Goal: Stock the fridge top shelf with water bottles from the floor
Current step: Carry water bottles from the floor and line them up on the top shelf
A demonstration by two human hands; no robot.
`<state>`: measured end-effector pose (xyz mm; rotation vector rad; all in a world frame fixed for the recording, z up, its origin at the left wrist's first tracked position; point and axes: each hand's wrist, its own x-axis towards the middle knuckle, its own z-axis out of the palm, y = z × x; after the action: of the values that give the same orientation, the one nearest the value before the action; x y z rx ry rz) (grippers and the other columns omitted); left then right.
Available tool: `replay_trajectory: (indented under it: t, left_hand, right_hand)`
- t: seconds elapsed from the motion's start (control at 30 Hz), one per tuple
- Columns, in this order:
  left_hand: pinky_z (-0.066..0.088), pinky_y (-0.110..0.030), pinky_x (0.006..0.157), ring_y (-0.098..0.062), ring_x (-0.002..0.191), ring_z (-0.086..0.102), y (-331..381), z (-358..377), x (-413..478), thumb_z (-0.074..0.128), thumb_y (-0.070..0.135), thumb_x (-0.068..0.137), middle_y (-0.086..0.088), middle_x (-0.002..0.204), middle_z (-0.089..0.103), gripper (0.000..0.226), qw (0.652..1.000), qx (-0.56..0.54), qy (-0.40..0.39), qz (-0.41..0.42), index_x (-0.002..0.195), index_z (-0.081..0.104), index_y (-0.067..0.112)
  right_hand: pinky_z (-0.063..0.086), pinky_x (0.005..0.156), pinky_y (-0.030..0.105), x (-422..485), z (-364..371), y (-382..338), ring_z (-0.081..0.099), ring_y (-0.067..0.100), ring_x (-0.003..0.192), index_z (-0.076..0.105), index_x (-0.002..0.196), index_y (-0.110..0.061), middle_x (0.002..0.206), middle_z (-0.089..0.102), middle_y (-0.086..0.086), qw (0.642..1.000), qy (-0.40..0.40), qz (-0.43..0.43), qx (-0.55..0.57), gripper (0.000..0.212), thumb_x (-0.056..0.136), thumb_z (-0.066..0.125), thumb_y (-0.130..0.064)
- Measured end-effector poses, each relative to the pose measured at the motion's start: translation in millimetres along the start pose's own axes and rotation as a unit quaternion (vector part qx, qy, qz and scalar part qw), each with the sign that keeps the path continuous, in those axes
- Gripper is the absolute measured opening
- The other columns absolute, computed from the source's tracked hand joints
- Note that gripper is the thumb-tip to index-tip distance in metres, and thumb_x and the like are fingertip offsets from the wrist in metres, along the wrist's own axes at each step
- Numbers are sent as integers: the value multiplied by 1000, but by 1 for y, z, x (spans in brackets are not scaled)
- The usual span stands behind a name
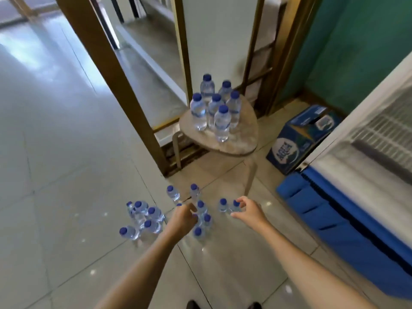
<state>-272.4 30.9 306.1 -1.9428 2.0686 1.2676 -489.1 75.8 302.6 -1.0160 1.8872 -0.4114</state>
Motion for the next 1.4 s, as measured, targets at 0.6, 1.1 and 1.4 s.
replay_trajectory:
  t: [0.6,1.1,1.4]
  left_hand:
    - [49,-37,95,-23,113,56,-103,352,276,67,10,77,-9,124,52,61,939,-271,209,41,131,39,11]
    - [48,-17,69,-5,82,63,-112,355,296,80,15,72,6,92,63,45,912,-331,215,115,101,46,21]
    - [50,-24,69,-13,82,60,-4,243,181,81,40,59,4,90,61,48,923,-269,218,169,92,48,30]
  right_hand:
    - [42,83,24,283,186,270,57,10,100,46,125,-28,110,61,-8,975,122,-68,172,80,59,89,-13]
    - [48,65,13,291,193,286,64,-2,76,56,105,-26,86,68,-12,934,245,-87,243,58,57,87,-16]
    - [53,72,21,175,77,191,67,6,82,52,106,-27,90,69,-8,912,292,-98,270,57,61,85,-17]
